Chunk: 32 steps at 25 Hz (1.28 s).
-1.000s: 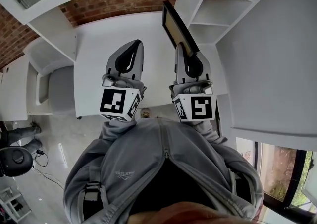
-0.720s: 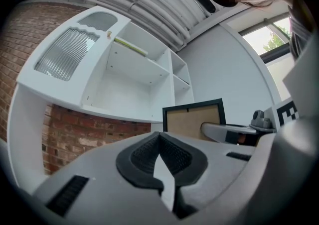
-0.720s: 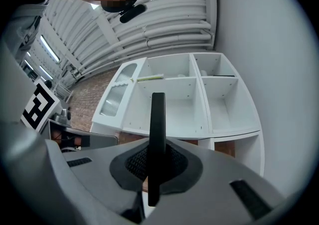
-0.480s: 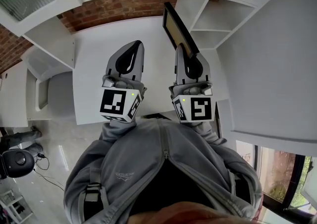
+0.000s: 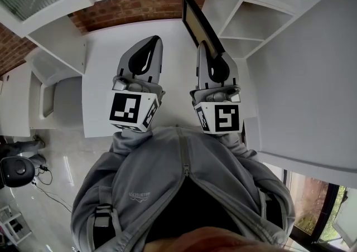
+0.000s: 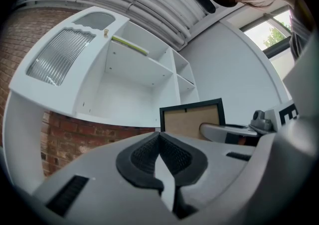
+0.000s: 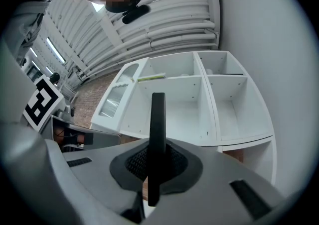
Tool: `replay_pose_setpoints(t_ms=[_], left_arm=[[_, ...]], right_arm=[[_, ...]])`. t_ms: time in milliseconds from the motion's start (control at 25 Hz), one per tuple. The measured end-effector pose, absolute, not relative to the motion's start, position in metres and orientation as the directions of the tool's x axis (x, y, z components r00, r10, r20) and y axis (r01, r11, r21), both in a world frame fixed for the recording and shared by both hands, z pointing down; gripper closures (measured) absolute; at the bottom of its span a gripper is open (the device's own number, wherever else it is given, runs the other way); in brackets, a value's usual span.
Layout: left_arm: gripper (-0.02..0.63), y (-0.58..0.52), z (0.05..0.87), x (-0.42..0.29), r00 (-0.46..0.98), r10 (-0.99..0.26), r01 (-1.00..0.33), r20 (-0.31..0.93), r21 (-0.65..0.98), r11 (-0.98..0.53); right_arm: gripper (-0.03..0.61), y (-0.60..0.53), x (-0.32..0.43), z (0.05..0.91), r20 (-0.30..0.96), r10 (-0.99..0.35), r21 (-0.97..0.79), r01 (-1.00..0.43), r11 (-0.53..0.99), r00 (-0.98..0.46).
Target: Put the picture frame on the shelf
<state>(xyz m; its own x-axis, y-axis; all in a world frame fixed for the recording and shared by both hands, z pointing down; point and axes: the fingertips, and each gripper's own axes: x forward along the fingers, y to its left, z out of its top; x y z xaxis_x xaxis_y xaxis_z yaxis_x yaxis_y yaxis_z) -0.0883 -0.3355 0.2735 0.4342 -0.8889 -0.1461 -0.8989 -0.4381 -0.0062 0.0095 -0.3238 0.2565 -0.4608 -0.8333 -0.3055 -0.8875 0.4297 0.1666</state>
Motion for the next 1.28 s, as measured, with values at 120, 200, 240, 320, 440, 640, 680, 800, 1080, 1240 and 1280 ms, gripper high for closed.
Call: replay_pose_setpoints(t_ms=[120,200,240,320,440,640,680,800,1080,1240,1280], left_arm=[[0.606,-0.343,0.266,-0.089,0.435,-0.889,-0.899,-0.145,-0.027,-0.436],[0.606,-0.347,0.261,-0.090,0.435,-0.889,-0.900,-0.146,-0.035,-0.434],[0.606,-0.349,0.258,-0.091,0.435,-0.888,-0.900,-0.148,-0.039,-0.435],[0.606,-0.354,0.253,-0.092,0.437,-0.886,-0.899,-0.153,-0.046,-0.436],[0.606,-0.361,0.245,-0.094,0.436,-0.885,-0.900,-0.163,-0.055,-0.433],[0.606,-0.372,0.235,-0.095,0.439,-0.880,-0.898,-0.180,-0.068,-0.434],[0.606,-0.374,0.233,-0.095,0.438,-0.880,-0.899,-0.185,-0.070,-0.433],[0.606,-0.380,0.227,-0.096,0.435,-0.879,-0.900,-0.194,-0.076,-0.429],[0.606,-0.392,0.220,-0.098,0.430,-0.880,-0.903,-0.204,-0.087,-0.421],[0.606,-0.399,0.219,-0.098,0.429,-0.880,-0.903,-0.205,-0.090,-0.420],[0.606,-0.401,0.219,-0.098,0.428,-0.880,-0.904,-0.205,-0.090,-0.419]], right_arm=[[0.545,-0.329,0.006,0.248,-0.319,-0.825,0.179,-0.885,0.430,-0.466],[0.545,-0.333,0.004,0.242,-0.326,-0.821,0.190,-0.883,0.429,-0.469],[0.545,-0.334,0.002,0.239,-0.330,-0.818,0.195,-0.882,0.429,-0.471],[0.545,-0.338,-0.001,0.232,-0.339,-0.812,0.207,-0.880,0.428,-0.475],[0.545,-0.344,-0.006,0.221,-0.351,-0.802,0.217,-0.875,0.433,-0.484],[0.545,-0.353,-0.009,0.202,-0.379,-0.784,0.229,-0.871,0.435,-0.491],[0.545,-0.354,-0.009,0.198,-0.386,-0.780,0.236,-0.870,0.433,-0.493],[0.545,-0.357,-0.010,0.188,-0.403,-0.769,0.252,-0.868,0.428,-0.497],[0.545,-0.374,-0.012,0.178,-0.406,-0.766,0.300,-0.864,0.404,-0.499],[0.545,-0.387,-0.017,0.176,-0.382,-0.767,0.369,-0.846,0.385,-0.515],[0.545,-0.390,-0.019,0.177,-0.373,-0.769,0.379,-0.842,0.385,-0.519]])
